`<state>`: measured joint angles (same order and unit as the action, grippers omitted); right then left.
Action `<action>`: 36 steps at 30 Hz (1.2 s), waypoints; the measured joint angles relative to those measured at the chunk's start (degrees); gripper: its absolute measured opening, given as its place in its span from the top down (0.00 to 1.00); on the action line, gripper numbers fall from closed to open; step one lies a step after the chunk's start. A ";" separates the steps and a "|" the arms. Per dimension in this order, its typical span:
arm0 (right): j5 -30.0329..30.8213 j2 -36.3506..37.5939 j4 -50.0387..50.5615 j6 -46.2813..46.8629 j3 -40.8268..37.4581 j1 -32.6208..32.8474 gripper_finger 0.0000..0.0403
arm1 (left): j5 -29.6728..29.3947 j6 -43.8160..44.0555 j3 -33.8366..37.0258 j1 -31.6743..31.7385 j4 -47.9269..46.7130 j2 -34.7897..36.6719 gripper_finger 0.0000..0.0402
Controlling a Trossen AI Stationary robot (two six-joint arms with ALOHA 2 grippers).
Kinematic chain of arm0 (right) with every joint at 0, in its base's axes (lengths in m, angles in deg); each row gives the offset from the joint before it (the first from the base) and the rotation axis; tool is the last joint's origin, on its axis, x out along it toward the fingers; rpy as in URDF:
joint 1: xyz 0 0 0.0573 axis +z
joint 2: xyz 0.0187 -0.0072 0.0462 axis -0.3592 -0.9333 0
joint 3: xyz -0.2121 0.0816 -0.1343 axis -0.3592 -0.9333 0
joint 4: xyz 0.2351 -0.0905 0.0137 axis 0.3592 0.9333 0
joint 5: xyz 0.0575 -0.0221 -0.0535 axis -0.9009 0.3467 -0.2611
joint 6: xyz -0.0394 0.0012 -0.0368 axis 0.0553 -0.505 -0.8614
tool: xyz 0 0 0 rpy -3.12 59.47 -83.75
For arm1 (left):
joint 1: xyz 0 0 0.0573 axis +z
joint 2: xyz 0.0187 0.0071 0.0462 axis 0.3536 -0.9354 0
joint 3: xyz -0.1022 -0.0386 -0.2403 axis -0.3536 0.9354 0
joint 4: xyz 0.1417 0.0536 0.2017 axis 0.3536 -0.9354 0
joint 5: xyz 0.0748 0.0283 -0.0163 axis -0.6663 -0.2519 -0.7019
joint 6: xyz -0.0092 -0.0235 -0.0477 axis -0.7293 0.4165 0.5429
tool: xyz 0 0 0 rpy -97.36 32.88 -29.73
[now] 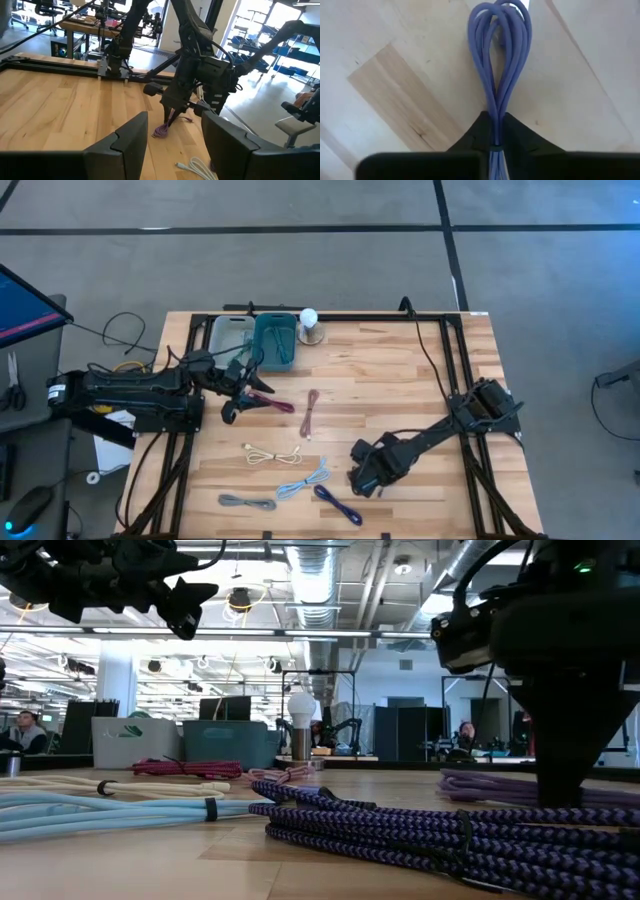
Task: Pick & Place USB Port
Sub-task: Put the purple charger cable into the gray bin
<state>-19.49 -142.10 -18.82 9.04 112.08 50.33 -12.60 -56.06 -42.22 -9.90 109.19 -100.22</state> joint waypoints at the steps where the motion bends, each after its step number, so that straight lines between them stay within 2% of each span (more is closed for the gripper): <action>1: 0.47 0.00 0.03 -1.10 -0.04 0.03 0.97 | 0.01 0.00 0.00 0.00 -0.01 0.00 0.54; 8: 3.05 0.77 0.93 -4.41 0.21 -0.20 0.98 | 0.09 1.29 0.00 0.00 -0.04 0.00 0.54; 19: 19.66 9.04 1.36 -10.94 0.98 -0.87 0.99 | 0.07 1.31 0.00 0.00 -0.05 0.00 0.54; 25: 28.73 15.68 5.90 -16.34 0.99 -2.24 0.99 | -0.07 1.31 0.00 0.02 -0.08 0.00 0.54; 31: 34.81 20.88 10.63 -21.35 0.99 -3.72 0.99 | -0.07 1.29 0.00 0.02 -0.05 0.00 0.54; 36: 36.40 21.97 10.85 -28.15 1.01 -6.10 0.99 | -0.07 1.21 0.00 0.02 -0.04 0.00 0.54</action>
<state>16.91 -120.13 -7.97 -19.11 113.10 44.23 -12.67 -54.85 -42.22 -9.88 109.16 -100.22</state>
